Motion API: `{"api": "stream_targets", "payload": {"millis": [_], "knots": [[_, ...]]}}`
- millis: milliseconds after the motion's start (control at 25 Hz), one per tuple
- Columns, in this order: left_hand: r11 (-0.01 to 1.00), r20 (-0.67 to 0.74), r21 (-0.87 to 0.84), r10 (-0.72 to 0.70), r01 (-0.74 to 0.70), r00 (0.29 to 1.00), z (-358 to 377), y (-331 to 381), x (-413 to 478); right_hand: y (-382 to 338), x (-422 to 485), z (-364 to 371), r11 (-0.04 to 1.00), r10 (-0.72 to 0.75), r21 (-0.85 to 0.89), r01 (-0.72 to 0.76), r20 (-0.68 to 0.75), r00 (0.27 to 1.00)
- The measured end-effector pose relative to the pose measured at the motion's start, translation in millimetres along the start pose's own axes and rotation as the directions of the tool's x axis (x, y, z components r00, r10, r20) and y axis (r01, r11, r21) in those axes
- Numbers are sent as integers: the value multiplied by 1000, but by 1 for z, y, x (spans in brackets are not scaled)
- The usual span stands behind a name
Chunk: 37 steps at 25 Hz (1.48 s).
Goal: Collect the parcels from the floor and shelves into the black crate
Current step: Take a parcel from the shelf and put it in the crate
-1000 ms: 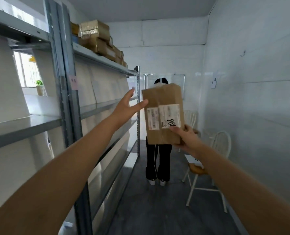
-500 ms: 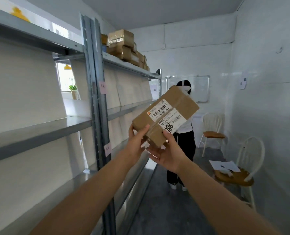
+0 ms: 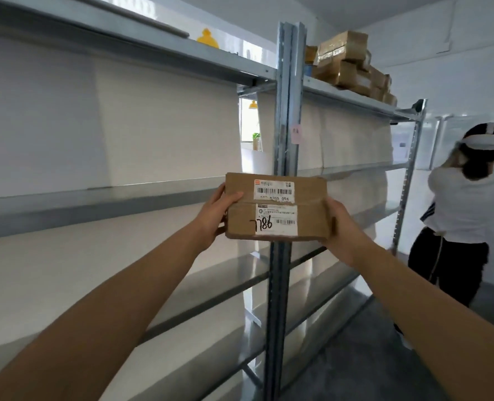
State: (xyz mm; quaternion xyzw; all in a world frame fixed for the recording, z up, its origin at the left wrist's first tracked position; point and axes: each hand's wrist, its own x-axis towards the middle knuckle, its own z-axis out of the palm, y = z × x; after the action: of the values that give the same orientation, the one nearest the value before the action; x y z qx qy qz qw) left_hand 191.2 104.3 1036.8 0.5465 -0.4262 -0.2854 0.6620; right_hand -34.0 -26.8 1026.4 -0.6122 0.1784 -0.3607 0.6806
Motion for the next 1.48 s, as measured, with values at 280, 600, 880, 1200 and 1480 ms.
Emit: {"api": "stream_targets", "payload": {"millis": [280,600,880,1200,1480], "knots": [[994,-359,97,74,-41,931,-112,20,-124,46,-4,151,994,92,41,-102,198,976],[988,-687,155,120,-17,716,-222,71,-299,73,-48,351,976,97,102,-193,589,803],[964,-851,241,155,111,501,-303,113,-467,100,-138,528,956,112,71,-284,808,578],[975,-956,161,115,155,271,-367,122,-661,139,-282,692,957,167,-77,-280,935,314],[969,-995,102,99,225,24,-392,112,-784,180,-387,796,930,224,-191,-313,972,72]]}}
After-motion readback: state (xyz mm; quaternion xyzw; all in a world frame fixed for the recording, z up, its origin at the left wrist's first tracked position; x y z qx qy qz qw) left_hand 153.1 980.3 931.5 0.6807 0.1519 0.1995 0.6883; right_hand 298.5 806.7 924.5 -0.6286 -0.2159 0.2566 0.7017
